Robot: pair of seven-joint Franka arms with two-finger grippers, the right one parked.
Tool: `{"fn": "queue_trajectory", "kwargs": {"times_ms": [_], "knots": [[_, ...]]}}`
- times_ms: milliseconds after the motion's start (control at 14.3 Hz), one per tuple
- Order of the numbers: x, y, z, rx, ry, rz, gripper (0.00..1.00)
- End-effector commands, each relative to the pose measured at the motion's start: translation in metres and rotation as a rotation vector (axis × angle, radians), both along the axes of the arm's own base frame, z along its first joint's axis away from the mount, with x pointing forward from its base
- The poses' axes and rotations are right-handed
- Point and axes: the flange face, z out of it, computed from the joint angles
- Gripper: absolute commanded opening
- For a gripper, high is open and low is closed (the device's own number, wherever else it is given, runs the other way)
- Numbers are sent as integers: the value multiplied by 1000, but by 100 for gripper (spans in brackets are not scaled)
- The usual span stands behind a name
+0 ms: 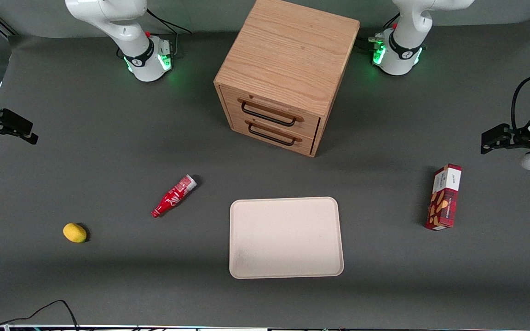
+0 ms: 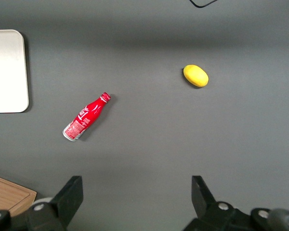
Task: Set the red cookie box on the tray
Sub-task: 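Lower the open left gripper over the red shortbread box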
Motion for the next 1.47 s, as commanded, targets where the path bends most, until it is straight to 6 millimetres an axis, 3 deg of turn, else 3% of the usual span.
{"fn": "queue_trajectory", "kwargs": {"times_ms": [0,280,629,839,1119,1399], "knots": [[4,-2,4,5,14,-7,100],[7,5,-6,9,31,-12,100],[41,34,-90,35,102,-61,100],[49,57,-148,23,116,-26,100],[45,54,-215,31,68,-42,100],[35,47,-266,35,12,-66,100]]}}
